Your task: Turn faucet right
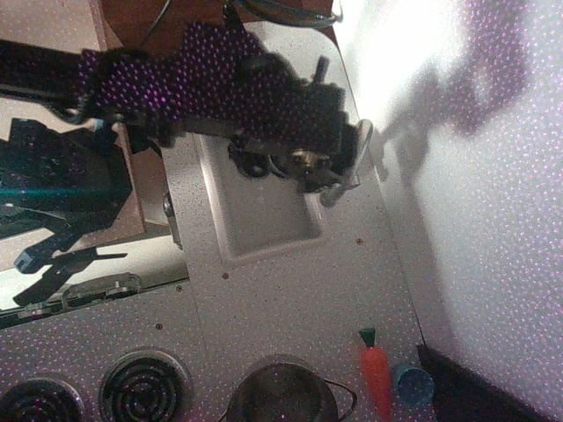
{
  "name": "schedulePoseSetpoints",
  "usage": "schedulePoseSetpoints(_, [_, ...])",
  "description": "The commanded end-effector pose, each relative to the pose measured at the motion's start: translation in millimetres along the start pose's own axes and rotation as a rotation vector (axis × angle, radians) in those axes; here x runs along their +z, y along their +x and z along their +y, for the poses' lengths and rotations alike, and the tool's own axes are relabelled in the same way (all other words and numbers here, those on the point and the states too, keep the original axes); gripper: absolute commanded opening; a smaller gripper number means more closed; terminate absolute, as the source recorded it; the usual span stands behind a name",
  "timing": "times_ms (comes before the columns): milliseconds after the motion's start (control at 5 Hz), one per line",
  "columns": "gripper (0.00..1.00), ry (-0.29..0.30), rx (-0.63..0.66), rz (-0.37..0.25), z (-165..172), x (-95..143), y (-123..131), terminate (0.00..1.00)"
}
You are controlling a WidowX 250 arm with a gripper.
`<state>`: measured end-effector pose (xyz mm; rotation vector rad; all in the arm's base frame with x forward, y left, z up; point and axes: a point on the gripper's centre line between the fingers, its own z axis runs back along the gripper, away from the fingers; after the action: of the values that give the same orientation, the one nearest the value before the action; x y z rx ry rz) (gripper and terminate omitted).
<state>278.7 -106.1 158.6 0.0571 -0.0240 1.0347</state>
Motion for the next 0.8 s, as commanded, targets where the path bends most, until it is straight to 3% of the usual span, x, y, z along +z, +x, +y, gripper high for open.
schedulePoseSetpoints(0, [1.00,-0.037,-0.043,0.030,-3,7,-20,0.00])
schedulePoseSetpoints(200, [1.00,-0.061,-0.080,0.003,0,10,-30,0.00])
schedulePoseSetpoints(400, [1.00,-0.006,-0.076,-0.044,6,14,-39,0.00])
schedulePoseSetpoints(600, [1.00,0.253,0.147,-0.158,47,17,-30,0.00])
